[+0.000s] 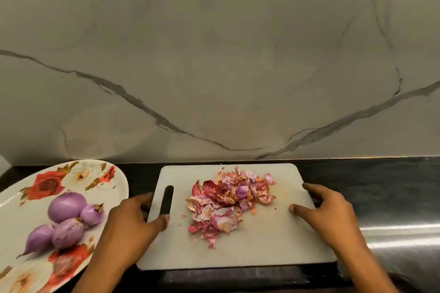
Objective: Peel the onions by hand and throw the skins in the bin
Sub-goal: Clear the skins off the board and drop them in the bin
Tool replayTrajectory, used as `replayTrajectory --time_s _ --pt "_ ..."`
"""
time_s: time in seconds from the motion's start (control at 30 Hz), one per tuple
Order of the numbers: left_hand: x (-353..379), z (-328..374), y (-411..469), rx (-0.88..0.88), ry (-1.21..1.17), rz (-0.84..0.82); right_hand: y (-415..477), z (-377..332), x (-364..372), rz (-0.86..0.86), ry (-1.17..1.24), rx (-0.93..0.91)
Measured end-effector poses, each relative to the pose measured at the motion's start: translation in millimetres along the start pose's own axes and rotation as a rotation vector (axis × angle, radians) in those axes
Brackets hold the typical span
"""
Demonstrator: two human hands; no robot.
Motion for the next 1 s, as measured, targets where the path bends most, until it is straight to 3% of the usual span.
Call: replayTrajectory --time_s 0.23,0.37,0.6,0.7,0.8,0.87,0.93,1.0 --pt "2 8 -17 -0.173 -0.275 -0.064 -15 -4 -8 -0.076 0.15 0.14" --pt "-4 22 -25 -0.184 -0.421 0.008 -15 -7 -11 -0.152 0.208 0.19" --pt "0 2 -44 -0.256 -0.651 0.005 -26 2 -6 -0.268 0.151 0.132" --pt "5 -24 -52 -0.328 -0.749 0.051 -41 -17 -16 -0.189 -0.041 -0.036" --pt "11 -26 -56 -0.288 -0.843 0.057 -84 -64 -25 -0.133 0.043 -0.369" --pt "17 -30 -54 -0.295 -0.889 0.06 -129 -103 -9 -0.354 0.083 -0.605" --pt "18 -30 -50 -0.284 -0.846 0.071 -172 -133 22 -0.613 -0.099 -0.852" --pt "14 -35 -46 -0.281 -0.825 0.082 -195 -150 51 -0.69 -0.339 -1.1"
Point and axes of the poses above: each hand's wrist, its own y-axis towards the middle knuckle, its own x-axis out of the palm, z = x × y, the point moved 9 cm from there along y, towards the middle knuckle, and after that the axes turned 10 degrees about -y, right-handed, at the moved point
